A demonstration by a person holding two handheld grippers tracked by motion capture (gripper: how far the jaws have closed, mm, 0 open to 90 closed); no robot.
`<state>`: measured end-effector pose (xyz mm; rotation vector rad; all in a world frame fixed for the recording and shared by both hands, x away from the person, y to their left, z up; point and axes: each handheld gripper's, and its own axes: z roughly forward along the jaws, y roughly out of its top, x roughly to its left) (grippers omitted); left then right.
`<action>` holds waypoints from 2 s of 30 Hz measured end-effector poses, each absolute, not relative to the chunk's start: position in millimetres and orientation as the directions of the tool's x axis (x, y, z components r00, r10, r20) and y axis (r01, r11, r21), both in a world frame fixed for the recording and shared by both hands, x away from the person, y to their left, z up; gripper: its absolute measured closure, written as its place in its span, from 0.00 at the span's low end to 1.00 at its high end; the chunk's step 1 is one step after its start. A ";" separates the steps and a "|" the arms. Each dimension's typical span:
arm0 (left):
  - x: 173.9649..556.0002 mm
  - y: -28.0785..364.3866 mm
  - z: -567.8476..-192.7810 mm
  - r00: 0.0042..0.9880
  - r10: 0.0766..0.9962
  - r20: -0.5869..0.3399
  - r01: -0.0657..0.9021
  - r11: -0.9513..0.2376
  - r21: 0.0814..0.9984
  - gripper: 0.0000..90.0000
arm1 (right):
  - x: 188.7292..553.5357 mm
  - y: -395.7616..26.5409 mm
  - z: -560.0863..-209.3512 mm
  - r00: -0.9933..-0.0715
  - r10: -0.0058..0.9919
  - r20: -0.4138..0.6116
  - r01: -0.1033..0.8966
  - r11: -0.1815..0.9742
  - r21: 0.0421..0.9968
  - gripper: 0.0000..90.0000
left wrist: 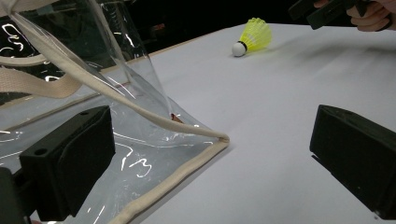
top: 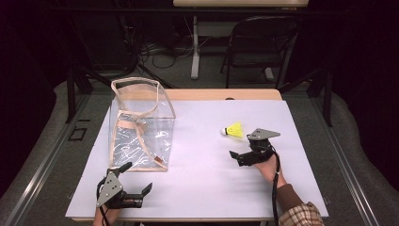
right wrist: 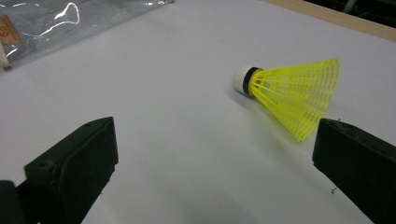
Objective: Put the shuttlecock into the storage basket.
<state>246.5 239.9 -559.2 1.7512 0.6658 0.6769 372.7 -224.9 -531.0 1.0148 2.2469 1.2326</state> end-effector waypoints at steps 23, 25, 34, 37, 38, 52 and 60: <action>246.8 241.0 -558.7 0.674 0.730 0.112 0.104 -0.244 0.964 0.00 | 403.4 -225.0 -529.7 -0.643 0.765 0.028 0.452 0.350 0.820 0.00; 247.0 240.9 -558.9 0.673 0.731 0.112 0.105 -0.245 0.964 0.00 | 405.6 -225.6 -529.2 -0.644 0.765 0.021 0.445 0.352 0.823 0.00; 247.4 240.9 -559.2 0.673 0.732 0.107 0.109 -0.241 0.964 0.00 | 415.1 -227.6 -526.6 -0.641 0.767 0.017 0.455 0.363 0.813 0.04; 247.2 240.8 -559.2 0.672 0.733 0.105 0.110 -0.239 0.965 0.00 | 417.2 -226.3 -525.8 -0.641 0.767 0.013 0.459 0.370 0.808 0.09; 247.2 241.0 -559.1 0.673 0.732 0.107 0.108 -0.240 0.965 0.00 | 418.0 -226.0 -525.9 -0.642 0.767 0.012 0.459 0.372 0.807 0.10; 247.1 241.1 -558.9 0.674 0.731 0.111 0.106 -0.245 0.964 0.00 | 429.7 -227.0 -529.3 -0.622 0.783 0.000 0.490 0.390 0.780 0.39; 247.1 241.2 -558.9 0.674 0.730 0.112 0.106 -0.245 0.964 0.00 | 436.2 -226.9 -530.6 -0.626 0.779 -0.013 0.509 0.421 0.751 0.60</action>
